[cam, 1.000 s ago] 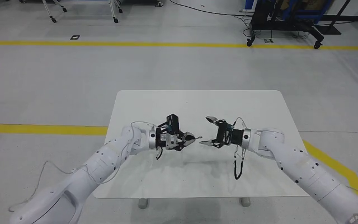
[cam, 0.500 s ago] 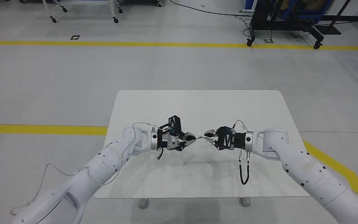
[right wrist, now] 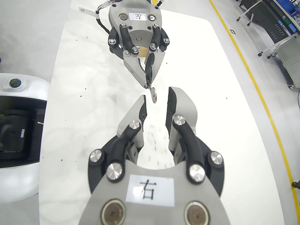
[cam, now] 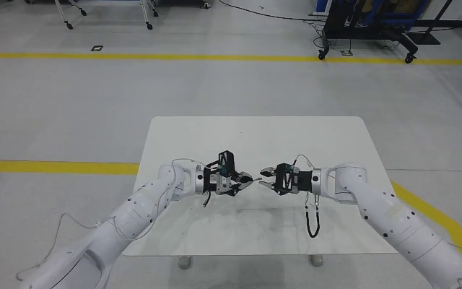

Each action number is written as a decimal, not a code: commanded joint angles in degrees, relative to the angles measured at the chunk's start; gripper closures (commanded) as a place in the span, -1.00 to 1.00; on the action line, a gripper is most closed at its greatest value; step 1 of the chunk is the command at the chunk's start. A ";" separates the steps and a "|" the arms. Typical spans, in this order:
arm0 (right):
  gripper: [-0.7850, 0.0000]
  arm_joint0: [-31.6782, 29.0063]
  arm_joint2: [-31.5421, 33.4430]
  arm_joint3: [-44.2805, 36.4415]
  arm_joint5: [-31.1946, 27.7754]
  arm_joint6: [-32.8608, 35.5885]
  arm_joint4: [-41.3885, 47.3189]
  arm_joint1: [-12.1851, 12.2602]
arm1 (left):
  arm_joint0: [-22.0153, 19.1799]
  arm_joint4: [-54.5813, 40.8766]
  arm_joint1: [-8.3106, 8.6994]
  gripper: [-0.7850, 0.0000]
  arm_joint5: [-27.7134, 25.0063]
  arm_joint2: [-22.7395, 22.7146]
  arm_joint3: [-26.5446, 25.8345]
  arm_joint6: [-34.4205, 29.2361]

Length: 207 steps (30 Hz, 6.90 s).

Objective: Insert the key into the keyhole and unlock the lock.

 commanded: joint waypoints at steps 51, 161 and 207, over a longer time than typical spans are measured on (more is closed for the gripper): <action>1.00 -5.20 10.95 7.29 -5.66 -22.54 -5.32 -0.37 | 8.71 3.36 4.17 -1.00 3.05 -17.60 -9.65 -0.22; 1.00 -5.20 10.95 7.29 -5.66 -22.54 -5.32 -0.37 | 23.94 -8.45 7.34 0.68 15.69 -28.94 -20.14 -47.90; 1.00 -5.20 10.95 7.29 -5.66 -22.54 -5.32 -0.37 | 14.58 -33.74 6.03 1.00 -6.80 -25.42 -8.06 -50.31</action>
